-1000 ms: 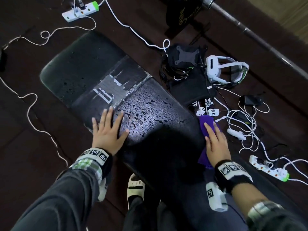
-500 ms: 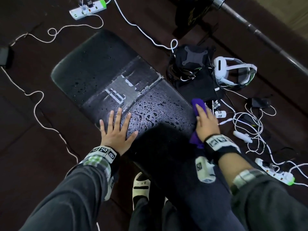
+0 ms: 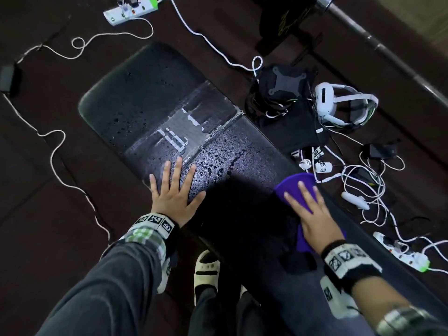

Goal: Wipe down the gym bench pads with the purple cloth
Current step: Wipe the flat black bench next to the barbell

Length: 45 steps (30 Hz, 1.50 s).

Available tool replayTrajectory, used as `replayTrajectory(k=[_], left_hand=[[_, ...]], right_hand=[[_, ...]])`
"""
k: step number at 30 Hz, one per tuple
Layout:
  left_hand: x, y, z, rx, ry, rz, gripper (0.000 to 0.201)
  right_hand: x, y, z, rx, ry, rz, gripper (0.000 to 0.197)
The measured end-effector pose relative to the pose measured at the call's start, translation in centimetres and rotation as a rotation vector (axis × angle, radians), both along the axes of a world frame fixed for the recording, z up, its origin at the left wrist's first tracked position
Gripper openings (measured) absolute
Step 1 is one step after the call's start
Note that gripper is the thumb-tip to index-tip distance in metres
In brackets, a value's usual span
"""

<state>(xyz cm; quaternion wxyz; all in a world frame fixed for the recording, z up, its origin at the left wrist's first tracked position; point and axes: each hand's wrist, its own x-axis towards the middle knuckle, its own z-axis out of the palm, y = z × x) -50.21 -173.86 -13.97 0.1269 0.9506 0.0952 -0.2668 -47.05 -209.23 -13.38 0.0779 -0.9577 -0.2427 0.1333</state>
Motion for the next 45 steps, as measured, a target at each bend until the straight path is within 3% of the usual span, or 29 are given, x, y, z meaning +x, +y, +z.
replayTrajectory(k=[6,8,11,13,16,18,21,24,27,29,32,35,37,39,42,45], left_hand=[[-0.2,0.0,0.2,-0.007,-0.002,0.002,0.072],[-0.2,0.1,0.3,-0.014,0.006,-0.003,0.072],[0.0,0.0,0.5,-0.025,0.012,0.002,0.072],[0.0,-0.1,0.6,-0.015,0.022,-0.001,0.073],[0.1,-0.1,0.7,-0.016,0.029,0.002,0.073],[0.2,-0.2,0.8,-0.02,0.032,0.002,0.073],[0.2,-0.2,0.8,-0.034,0.03,0.003,0.072],[0.1,-0.1,0.8,-0.039,0.032,0.005,0.071],[0.0,0.0,0.8,-0.037,0.052,0.004,0.071],[0.1,-0.1,0.9,-0.036,0.057,0.004,0.071],[0.1,-0.1,0.9,-0.041,0.055,0.009,0.073],[0.2,-0.1,0.9,-0.04,0.052,0.009,0.069],[0.2,0.0,0.9,-0.043,0.05,0.011,0.068],[0.2,0.0,0.8,-0.039,0.043,0.005,0.067],[0.1,0.0,0.6,-0.038,0.033,0.008,0.068],[0.1,0.0,0.5,-0.033,0.035,0.006,0.069]], right_hand=[[7.5,5.9,-1.0,-0.075,0.046,-0.203,0.076],[7.5,9.0,-1.1,-0.077,0.008,-0.117,0.082],[3.6,11.2,-1.0,-0.045,-0.09,0.157,0.08],[0.0,9.7,-0.9,-0.03,-0.134,0.321,0.073],[-2.9,4.6,-0.5,-0.084,-0.099,0.374,0.083],[-2.6,1.6,-0.3,-0.074,-0.063,0.253,0.097],[0.3,0.5,0.4,-0.066,0.017,0.054,0.092],[4.5,2.8,0.1,-0.08,0.045,-0.091,0.086],[6.7,7.2,0.0,-0.114,0.037,-0.089,0.084],[5.8,9.8,-0.2,-0.109,-0.026,0.001,0.084],[1.0,10.8,-0.8,-0.066,-0.108,0.308,0.072],[-3.7,7.2,-0.8,-0.001,-0.108,0.493,0.073],[-5.2,4.0,-0.6,-0.03,-0.103,0.519,0.081],[-5.0,1.6,-0.2,-0.034,-0.049,0.46,0.083],[-3.9,0.4,-0.2,0.125,0.068,0.271,0.078],[-3.1,1.3,-0.4,0.118,0.107,0.221,0.089]])
